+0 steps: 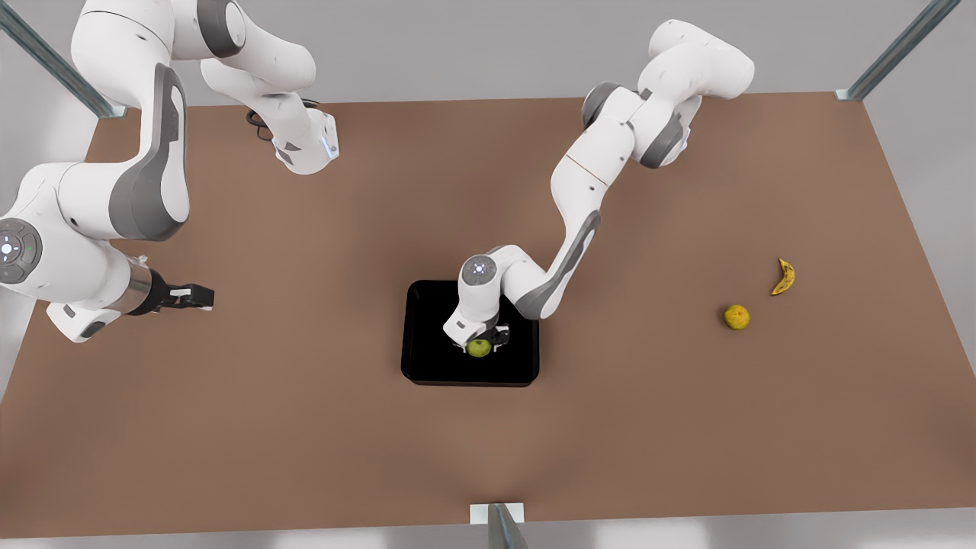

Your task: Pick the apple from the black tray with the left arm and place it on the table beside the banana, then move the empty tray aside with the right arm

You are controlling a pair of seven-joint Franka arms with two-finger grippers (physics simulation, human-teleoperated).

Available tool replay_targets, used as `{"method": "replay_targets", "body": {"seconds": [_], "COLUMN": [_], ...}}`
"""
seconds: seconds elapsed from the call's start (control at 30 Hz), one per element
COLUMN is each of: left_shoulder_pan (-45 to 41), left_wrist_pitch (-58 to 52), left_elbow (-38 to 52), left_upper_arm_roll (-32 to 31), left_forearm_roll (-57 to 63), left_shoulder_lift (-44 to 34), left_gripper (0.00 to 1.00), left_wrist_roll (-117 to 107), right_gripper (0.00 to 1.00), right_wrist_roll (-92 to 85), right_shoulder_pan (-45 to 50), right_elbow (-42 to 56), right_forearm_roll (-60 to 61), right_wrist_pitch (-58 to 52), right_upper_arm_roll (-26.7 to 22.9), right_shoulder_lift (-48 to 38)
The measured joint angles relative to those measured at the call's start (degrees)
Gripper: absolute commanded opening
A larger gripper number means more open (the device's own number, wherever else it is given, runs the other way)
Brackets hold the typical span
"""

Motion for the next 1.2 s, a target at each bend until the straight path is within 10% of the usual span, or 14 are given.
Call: {"method": "replay_targets", "body": {"seconds": [0.47,0.73,0.77,0.93,1.1,1.2], "left_shoulder_pan": [25.3,37.7,37.7,37.6,38.8,38.9], "left_wrist_pitch": [-40.1,-46.0,-45.7,-45.0,-43.4,-34.1], "left_elbow": [0.5,0.4,0.4,0.4,-3.4,-29.7], "left_upper_arm_roll": [-7.1,2.1,2.6,3.3,2.7,2.8], "left_forearm_roll": [-9.4,-9.4,-9.4,-9.7,-15.9,-19.8], "left_shoulder_lift": [-20.3,-10.6,-10.2,-12.6,-30.7,-48.5], "left_gripper": [0.66,0.66,1.00,1.00,1.00,1.00], "left_wrist_roll": [12.7,33.7,36.0,44.9,47.8,48.5], "right_gripper": [1.00,0.96,0.96,0.98,1.00,1.00], "right_wrist_roll": [0.0,8.9,11.0,22.2,30.8,34.6], "right_shoulder_pan": [2.6,33.0,33.8,32.1,31.1,28.0], "right_elbow": [0.4,-0.8,-2.9,-17.0,-21.8,-21.8], "right_forearm_roll": [0.0,3.7,4.5,9.3,11.4,12.8], "right_wrist_pitch": [0.0,0.0,1.0,9.0,19.2,23.6], "right_upper_arm_roll": [0.6,6.1,6.2,5.8,5.7,5.7], "right_shoulder_lift": [0.4,1.9,2.0,0.1,1.3,2.4]}}
